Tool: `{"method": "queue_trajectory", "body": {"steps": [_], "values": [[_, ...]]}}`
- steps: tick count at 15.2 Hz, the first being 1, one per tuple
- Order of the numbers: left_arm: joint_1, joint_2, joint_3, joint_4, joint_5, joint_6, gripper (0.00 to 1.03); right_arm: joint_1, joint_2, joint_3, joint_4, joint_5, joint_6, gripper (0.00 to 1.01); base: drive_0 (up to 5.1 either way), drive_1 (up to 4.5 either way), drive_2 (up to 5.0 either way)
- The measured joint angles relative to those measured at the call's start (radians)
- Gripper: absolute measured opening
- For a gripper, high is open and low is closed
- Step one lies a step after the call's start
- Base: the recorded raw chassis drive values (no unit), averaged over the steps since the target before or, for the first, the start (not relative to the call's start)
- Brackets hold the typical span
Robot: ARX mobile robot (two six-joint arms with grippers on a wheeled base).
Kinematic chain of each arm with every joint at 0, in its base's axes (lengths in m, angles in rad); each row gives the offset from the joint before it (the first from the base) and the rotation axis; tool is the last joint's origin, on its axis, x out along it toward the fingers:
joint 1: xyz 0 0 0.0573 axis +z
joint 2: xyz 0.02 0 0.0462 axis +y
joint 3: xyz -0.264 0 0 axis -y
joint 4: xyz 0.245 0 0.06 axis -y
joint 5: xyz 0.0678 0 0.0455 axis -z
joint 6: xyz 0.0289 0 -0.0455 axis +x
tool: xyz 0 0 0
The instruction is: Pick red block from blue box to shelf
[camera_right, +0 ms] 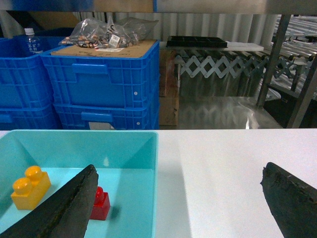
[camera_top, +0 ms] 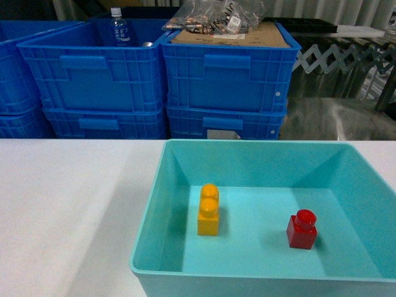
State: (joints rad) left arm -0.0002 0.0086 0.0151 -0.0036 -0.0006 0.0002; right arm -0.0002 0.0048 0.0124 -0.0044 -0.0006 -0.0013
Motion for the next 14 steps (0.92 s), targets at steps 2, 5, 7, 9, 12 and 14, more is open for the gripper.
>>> {"method": "queue_trajectory", "body": {"steps": [2, 5, 7, 9, 12, 14], "values": [[0.000, 0.000, 0.000, 0.000, 0.000, 0.000, 0.98, 0.000, 0.000, 0.000, 0.000, 0.000, 0.000, 0.98, 0.0, 0.00, 0.0], [0.000, 0.000, 0.000, 0.000, 0.000, 0.000, 0.98, 0.000, 0.000, 0.000, 0.000, 0.000, 0.000, 0.98, 0.0, 0.00, 0.0], [0.000, 0.000, 0.000, 0.000, 0.000, 0.000, 0.98, 0.000, 0.000, 0.000, 0.000, 0.000, 0.000, 0.98, 0.0, 0.00, 0.0], [0.000, 0.000, 0.000, 0.000, 0.000, 0.000, 0.98, 0.000, 0.000, 0.000, 0.000, 0.000, 0.000, 0.98, 0.0, 0.00, 0.0], [0.000, 0.000, 0.000, 0.000, 0.000, 0.000, 0.98, 0.000, 0.000, 0.000, 0.000, 0.000, 0.000, 0.98, 0.0, 0.00, 0.0], [0.000, 0.000, 0.000, 0.000, 0.000, 0.000, 0.98, 0.000, 0.000, 0.000, 0.000, 0.000, 0.000, 0.98, 0.0, 0.00, 0.0]]}}
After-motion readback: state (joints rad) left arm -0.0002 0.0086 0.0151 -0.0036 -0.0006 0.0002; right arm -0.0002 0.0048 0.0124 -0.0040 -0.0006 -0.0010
